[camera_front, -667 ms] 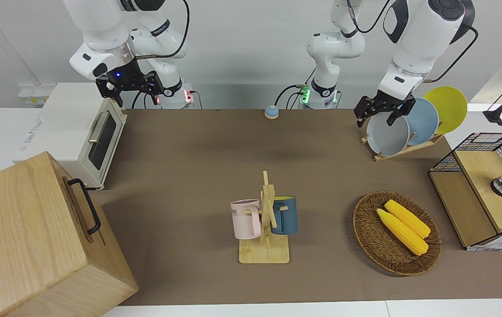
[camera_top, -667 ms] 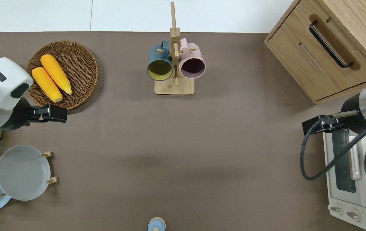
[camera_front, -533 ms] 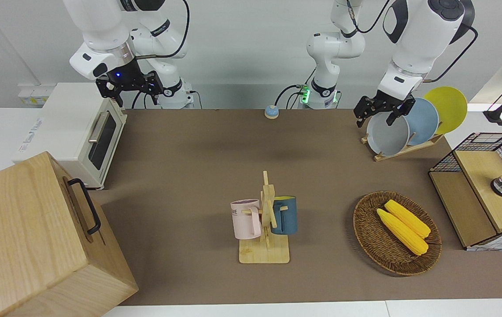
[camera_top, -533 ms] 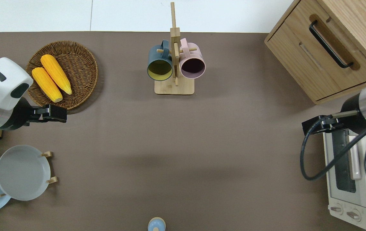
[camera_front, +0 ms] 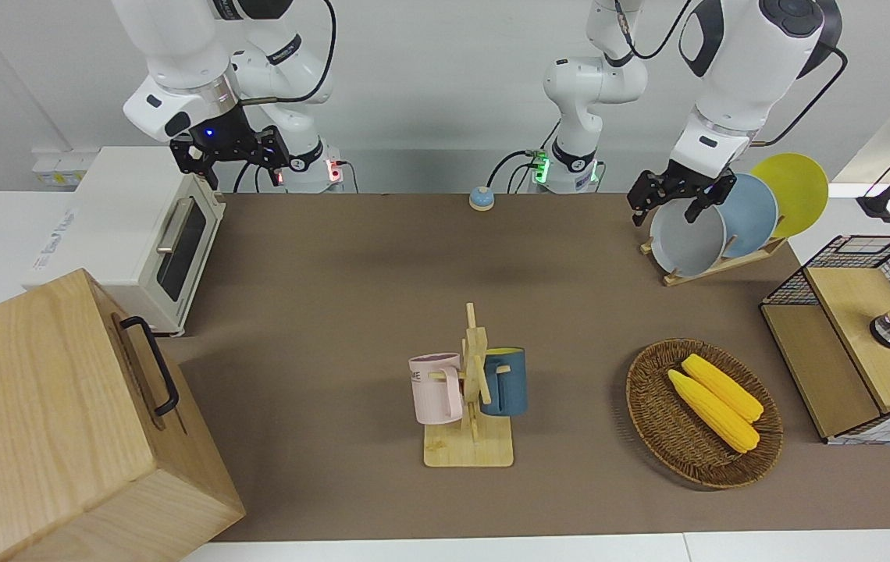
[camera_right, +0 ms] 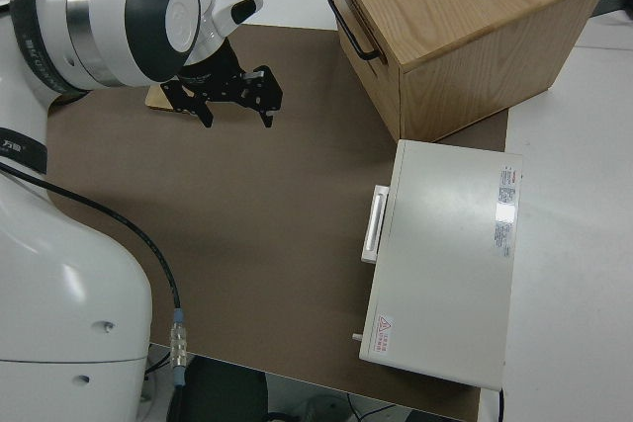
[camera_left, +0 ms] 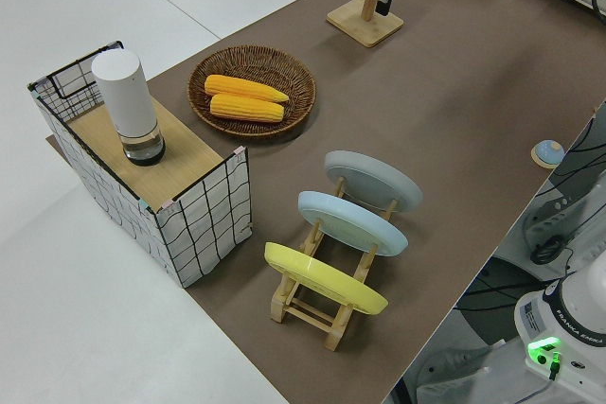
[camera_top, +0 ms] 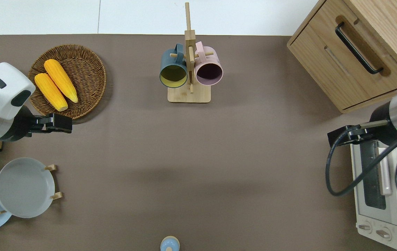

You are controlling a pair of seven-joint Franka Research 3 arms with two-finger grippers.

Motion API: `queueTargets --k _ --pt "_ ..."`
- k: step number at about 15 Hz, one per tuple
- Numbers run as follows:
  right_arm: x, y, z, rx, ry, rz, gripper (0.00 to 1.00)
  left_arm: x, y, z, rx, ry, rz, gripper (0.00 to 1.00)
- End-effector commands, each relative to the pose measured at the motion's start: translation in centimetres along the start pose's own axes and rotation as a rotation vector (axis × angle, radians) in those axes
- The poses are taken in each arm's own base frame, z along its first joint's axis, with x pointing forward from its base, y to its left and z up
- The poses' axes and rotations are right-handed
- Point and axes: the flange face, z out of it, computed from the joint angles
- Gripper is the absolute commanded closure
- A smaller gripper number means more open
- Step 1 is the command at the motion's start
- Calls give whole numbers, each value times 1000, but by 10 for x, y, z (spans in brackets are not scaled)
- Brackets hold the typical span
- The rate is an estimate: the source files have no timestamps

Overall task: Pick gray plate from low plate rack and place it on table with left arm
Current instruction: 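Move the left gripper down toward the gray plate in the low rack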

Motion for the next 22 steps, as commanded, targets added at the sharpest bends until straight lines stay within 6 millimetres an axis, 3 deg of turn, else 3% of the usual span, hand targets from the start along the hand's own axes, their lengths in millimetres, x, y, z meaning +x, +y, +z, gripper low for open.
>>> queueTargets --k 1,8,10,14,19,22 --pt "-2 2 -3 -6 -1 15 17 2 -2 -2 5 -10 -15 2" --pt "-2 2 -3 -5 -1 15 17 0 -16 11 94 -13 -11 5" --pt "-2 2 -3 -5 -1 15 17 -12 -42 29 217 -45 -11 5" --pt "-2 2 -3 -5 -3 15 17 -35 -105 45 285 -47 -78 5" --pt "-2 2 -3 -6 -1 15 17 -62 -167 77 293 -72 -106 5" --pt "-3 2 -4 -5 -1 17 17 -79 -189 118 269 -120 -132 5"
